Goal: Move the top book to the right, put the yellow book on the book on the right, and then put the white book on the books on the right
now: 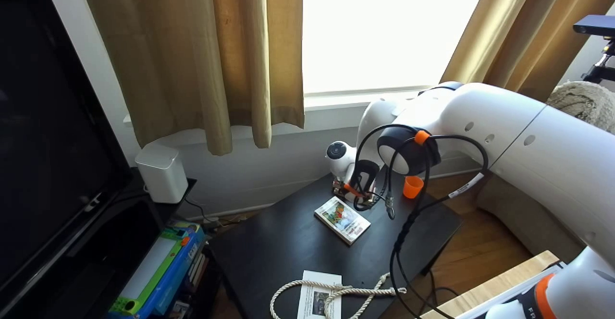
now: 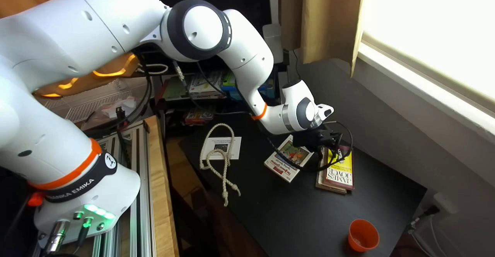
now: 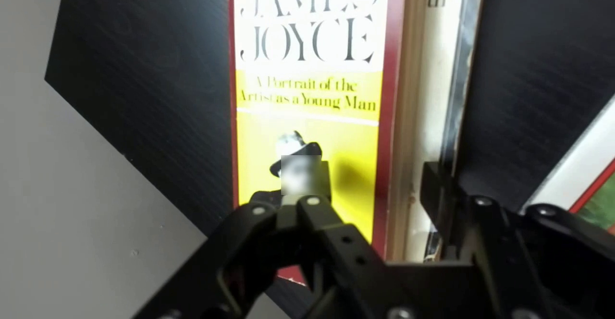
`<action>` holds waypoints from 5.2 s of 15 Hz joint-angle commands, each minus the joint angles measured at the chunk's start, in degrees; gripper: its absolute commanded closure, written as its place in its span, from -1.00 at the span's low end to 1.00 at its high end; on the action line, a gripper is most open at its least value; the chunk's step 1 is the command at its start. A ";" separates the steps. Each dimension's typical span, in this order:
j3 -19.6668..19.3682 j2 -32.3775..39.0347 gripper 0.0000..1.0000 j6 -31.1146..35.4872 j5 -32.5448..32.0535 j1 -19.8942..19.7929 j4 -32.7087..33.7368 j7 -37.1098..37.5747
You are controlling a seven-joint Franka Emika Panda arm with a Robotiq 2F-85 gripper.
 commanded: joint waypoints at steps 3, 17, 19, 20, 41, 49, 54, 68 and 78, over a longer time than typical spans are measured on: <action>5.52 -0.48 -0.98 -3.64 1.14 -3.71 1.45 -5.79; 18.67 -8.41 -1.00 -26.37 8.56 -3.80 -2.43 -3.41; 19.65 -6.91 -1.00 -23.94 9.10 -4.04 -1.72 -3.45; 20.82 -5.89 -1.00 -22.73 9.68 -5.12 -1.17 -4.77; 21.93 -1.64 1.00 -16.17 10.95 -5.82 -0.56 -5.15; 24.28 -8.13 -0.09 -16.70 10.95 -7.73 -6.00 -4.30; 24.00 -10.04 -0.84 -17.05 14.25 -7.58 -5.94 -3.40; 19.80 -9.77 -1.00 -25.99 14.38 -6.80 -4.39 -0.72; 15.80 -11.15 -1.00 -25.09 10.56 -3.32 -5.98 0.25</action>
